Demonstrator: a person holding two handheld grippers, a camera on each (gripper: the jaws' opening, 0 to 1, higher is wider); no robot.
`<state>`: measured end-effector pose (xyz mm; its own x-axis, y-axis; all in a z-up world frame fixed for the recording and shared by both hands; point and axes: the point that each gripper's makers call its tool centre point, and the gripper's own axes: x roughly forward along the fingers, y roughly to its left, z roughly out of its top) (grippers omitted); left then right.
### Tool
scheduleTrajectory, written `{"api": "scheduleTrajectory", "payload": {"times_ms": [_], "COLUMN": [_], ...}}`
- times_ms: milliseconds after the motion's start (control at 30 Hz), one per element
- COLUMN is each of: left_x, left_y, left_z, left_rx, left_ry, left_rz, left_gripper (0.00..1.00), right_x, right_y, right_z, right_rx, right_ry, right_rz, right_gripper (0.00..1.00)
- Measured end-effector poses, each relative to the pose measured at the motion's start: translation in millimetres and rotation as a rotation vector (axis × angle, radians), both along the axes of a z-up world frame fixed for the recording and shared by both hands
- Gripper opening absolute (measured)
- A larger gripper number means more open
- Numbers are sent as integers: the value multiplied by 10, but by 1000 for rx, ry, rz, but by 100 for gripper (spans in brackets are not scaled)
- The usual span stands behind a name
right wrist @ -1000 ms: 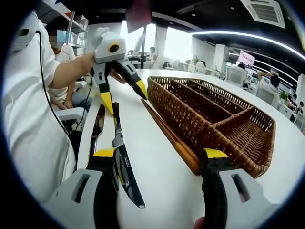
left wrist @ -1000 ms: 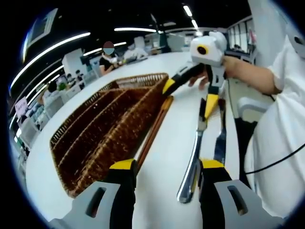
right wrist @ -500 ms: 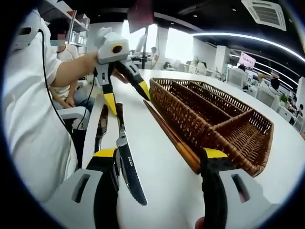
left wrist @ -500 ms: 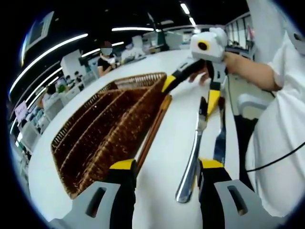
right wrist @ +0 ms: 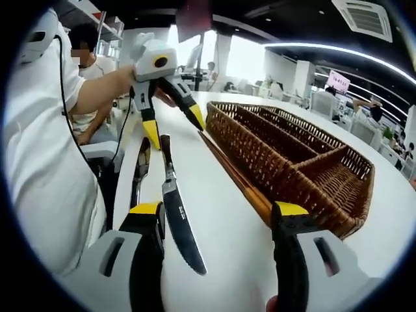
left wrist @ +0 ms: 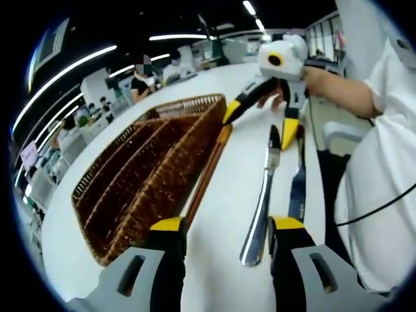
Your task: Arrange the knives, forks, and spoons in their matching storage slots by inserting each utensil handle-first until every utensil is classified and aligned in the correct compartment
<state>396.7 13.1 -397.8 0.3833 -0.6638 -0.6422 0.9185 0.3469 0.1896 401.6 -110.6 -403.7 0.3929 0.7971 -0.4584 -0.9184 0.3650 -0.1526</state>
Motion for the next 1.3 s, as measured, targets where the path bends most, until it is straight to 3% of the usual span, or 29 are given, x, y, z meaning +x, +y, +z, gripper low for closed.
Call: {"api": "scheduleTrajectory", "payload": {"times_ms": [567,1300], "left_x": [64,102], "left_y": [38,115], "left_z": [-4,-25], "left_rx": [-14,-13], "left_ry": [4,-3], "left_rz": [23,41], "left_gripper": [51,49], "right_x": [127,86], "right_y": [-58,-60], "right_z": [-7,-6], "right_rx": [12,14], "right_ry": [5,15], "right_rz": [-31,-24], "right_gripper": [68,67]}}
